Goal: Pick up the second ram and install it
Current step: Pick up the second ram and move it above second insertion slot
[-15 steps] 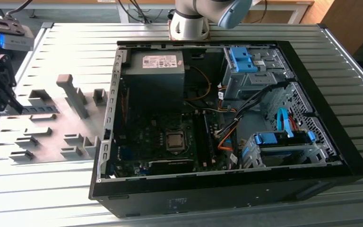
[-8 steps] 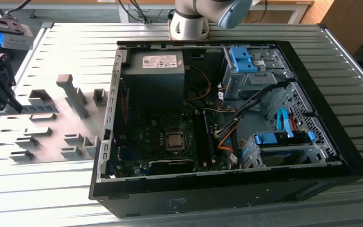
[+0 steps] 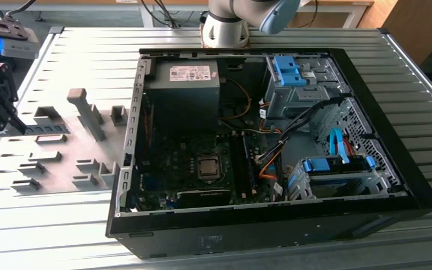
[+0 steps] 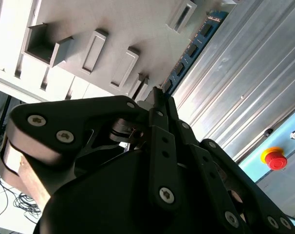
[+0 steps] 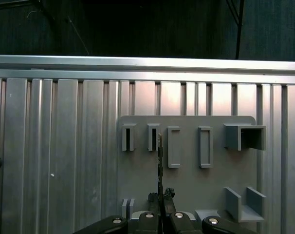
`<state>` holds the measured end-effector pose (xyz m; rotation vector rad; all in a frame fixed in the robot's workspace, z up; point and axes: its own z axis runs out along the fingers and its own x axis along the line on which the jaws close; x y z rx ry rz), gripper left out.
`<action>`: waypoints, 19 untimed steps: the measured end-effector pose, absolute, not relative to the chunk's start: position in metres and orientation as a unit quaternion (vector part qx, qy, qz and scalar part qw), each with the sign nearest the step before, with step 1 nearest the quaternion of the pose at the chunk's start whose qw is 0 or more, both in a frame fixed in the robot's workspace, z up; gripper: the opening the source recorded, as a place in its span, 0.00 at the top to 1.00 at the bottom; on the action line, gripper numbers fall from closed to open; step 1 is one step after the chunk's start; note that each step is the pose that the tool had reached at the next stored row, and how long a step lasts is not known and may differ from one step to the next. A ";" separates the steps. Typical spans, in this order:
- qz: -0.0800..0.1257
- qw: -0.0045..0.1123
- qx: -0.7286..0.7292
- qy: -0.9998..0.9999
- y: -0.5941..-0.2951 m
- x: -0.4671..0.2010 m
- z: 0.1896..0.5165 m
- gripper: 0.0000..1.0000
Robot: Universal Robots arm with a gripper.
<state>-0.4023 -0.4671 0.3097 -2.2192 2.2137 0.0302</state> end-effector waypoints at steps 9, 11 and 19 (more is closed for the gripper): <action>0.010 0.003 -0.708 0.706 -0.467 -0.402 0.315 0.86; 0.010 0.003 -0.708 0.706 -0.467 -0.402 0.317 0.86; 0.010 0.003 -0.708 0.706 -0.467 -0.402 0.322 0.86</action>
